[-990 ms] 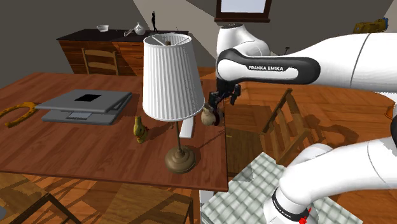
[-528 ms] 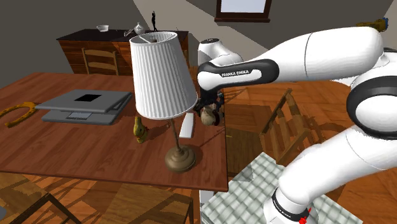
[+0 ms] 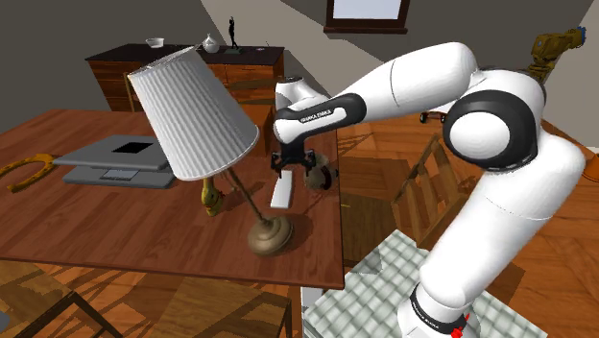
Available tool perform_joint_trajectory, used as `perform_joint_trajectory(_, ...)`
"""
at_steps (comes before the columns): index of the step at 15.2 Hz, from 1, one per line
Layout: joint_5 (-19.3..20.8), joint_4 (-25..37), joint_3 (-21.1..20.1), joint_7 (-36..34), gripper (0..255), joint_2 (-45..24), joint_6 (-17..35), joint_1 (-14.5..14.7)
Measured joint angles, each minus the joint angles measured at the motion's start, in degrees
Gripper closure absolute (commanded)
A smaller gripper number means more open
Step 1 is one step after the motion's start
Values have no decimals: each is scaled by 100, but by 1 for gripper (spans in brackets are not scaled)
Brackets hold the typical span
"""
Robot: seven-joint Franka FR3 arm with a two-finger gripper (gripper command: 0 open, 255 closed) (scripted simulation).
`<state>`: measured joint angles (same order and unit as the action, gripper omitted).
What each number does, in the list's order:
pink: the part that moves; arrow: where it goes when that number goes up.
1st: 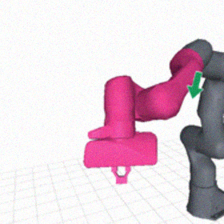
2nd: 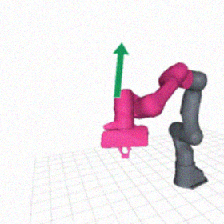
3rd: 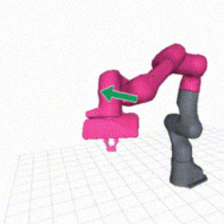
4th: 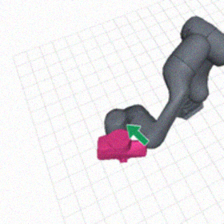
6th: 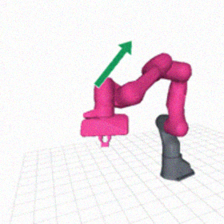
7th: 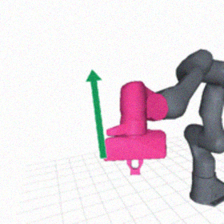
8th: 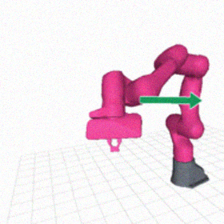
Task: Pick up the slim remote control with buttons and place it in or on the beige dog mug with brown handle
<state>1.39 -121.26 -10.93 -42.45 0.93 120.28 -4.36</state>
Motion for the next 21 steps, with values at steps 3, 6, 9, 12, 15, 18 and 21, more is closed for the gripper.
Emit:
perform_joint_trajectory(3, 71, 443, 4, -527, 0, -682, 195, 10)
perform_joint_trajectory(6, 123, 898, 58, -924, 0, -1279, 303, 26)
perform_joint_trajectory(9, 150, 932, 73, -1024, 0, -1470, 453, 42)
perform_joint_trajectory(12, 178, 854, 81, -1057, 0, -1590, 648, 53)
perform_joint_trajectory(15, 204, 801, 91, -1071, 0, -1695, 803, 57)
perform_joint_trajectory(18, 206, 789, 92, -1071, 0, -1700, 823, 56)
perform_joint_trajectory(21, 206, 789, 92, -1071, 255, -1701, 825, 56)
